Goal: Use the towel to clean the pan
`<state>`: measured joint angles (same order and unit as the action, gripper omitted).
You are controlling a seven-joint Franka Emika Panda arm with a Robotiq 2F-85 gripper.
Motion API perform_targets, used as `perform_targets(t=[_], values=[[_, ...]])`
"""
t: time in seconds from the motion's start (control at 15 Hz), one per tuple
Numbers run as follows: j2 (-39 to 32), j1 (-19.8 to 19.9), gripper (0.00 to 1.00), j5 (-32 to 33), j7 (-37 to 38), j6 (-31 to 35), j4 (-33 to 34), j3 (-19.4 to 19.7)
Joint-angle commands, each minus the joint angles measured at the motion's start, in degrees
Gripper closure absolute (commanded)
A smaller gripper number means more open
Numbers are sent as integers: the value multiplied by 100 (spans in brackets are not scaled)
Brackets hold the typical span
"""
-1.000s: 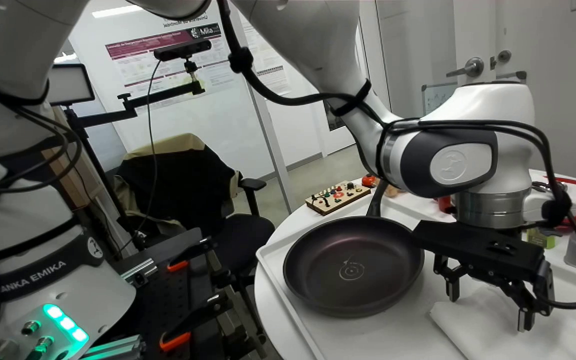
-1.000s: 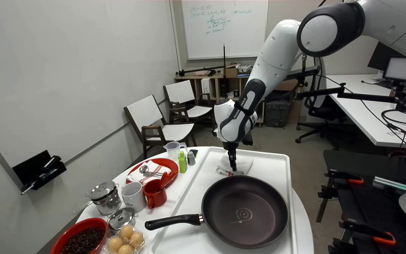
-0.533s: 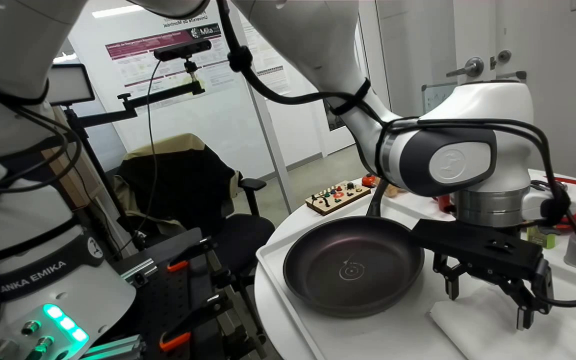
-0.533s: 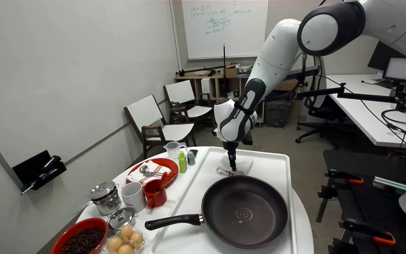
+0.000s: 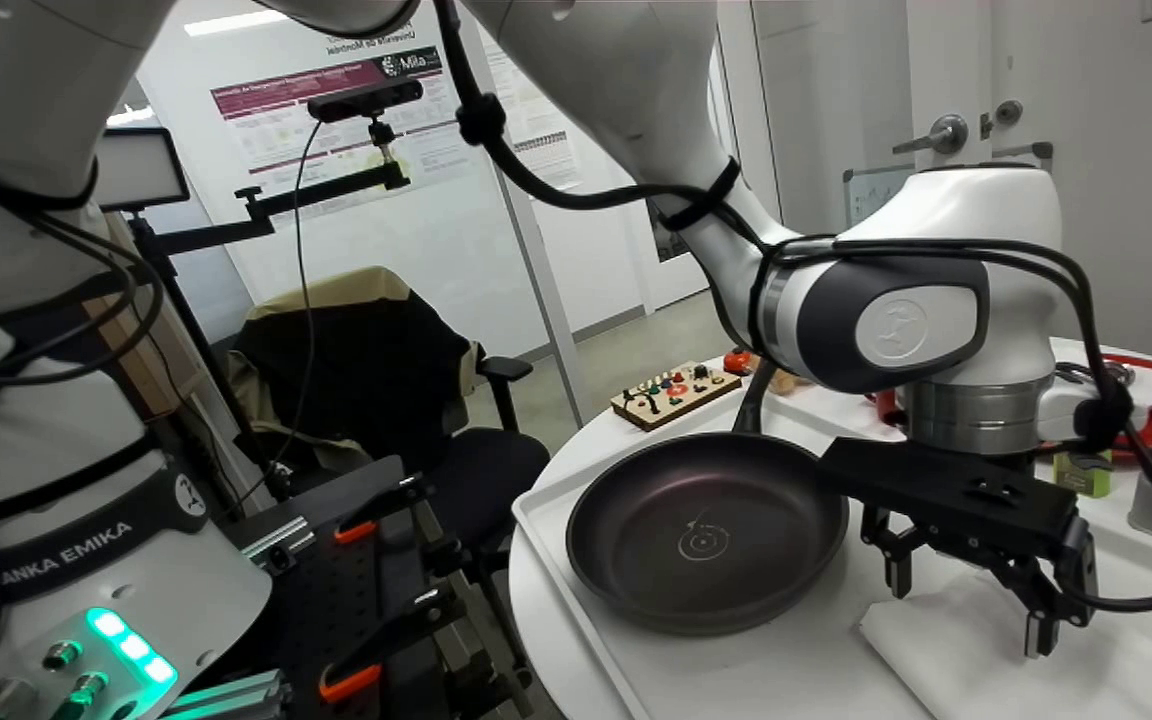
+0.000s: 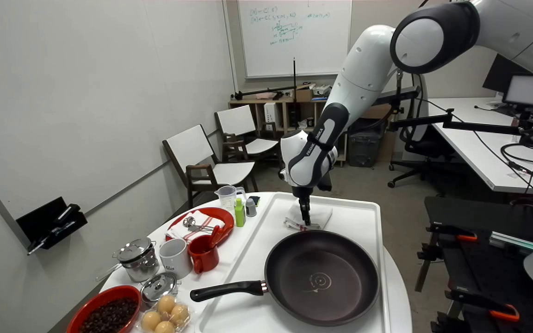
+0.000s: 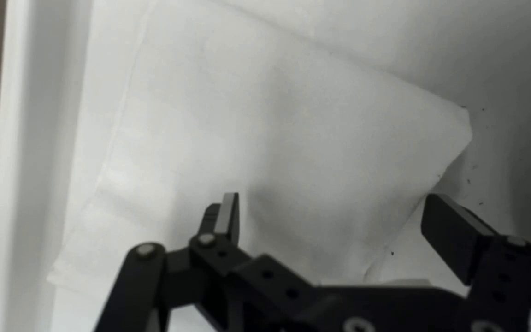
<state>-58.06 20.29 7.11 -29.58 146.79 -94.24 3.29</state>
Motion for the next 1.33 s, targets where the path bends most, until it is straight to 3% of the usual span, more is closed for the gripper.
perform_targets(t=[0.0,0.53,0.6,0.67,0.8,1.27], values=[[160,-28,0,101,49,49,-194,-40],[-49,-40,0,57,242,-191,126,41],[-48,-29,25,56,236,-214,130,35],[-46,-27,26,57,237,-222,128,34],[-27,-11,40,54,217,-227,107,21],[12,32,95,42,165,-217,62,-12]])
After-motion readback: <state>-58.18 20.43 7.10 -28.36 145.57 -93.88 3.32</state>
